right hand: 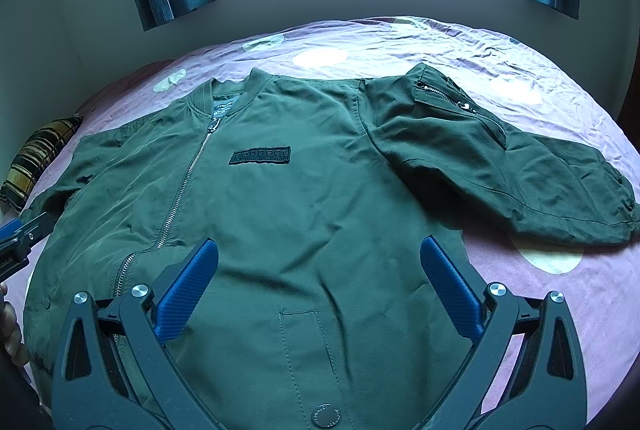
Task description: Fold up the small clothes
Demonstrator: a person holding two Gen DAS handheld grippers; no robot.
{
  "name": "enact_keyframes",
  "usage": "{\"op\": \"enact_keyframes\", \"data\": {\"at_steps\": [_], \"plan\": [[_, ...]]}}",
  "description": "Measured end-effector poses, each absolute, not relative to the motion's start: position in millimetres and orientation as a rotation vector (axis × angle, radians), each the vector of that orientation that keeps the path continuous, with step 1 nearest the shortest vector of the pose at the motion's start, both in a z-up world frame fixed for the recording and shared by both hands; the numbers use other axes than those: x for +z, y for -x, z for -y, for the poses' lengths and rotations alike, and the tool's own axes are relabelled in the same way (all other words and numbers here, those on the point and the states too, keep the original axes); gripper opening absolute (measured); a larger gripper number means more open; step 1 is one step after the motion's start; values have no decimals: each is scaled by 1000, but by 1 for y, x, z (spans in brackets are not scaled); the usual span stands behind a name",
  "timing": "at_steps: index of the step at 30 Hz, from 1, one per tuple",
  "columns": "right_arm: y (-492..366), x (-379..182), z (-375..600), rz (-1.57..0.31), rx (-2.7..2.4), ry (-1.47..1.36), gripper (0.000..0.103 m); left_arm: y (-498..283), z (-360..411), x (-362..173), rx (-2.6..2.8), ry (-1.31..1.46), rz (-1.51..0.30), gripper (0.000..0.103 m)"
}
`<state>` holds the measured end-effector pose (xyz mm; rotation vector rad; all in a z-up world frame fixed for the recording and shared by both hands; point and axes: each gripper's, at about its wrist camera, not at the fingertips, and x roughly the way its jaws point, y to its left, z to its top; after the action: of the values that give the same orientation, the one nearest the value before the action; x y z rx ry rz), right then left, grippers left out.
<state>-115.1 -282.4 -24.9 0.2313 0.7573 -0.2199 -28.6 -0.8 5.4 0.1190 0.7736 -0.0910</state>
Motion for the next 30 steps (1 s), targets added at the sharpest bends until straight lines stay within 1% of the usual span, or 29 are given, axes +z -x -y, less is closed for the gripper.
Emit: {"op": "enact_keyframes", "data": {"at_steps": [12, 16, 22, 26, 30], "plan": [[118, -27, 282, -750, -222, -239, 101, 27, 1, 6, -95, -118, -773, 99], [120, -22, 299, -752, -209, -289, 101, 27, 3, 7, -97, -125, -761, 99], [147, -8, 389, -692, -272, -531, 101, 27, 3, 7, -97, -125, -760, 99], [193, -10, 477, -616, -376, -733, 101, 24, 0, 4, -86, -123, -767, 99], [248, -26, 560, -527, -523, -943, 101, 19, -4, -1, -72, -120, -781, 99]]}}
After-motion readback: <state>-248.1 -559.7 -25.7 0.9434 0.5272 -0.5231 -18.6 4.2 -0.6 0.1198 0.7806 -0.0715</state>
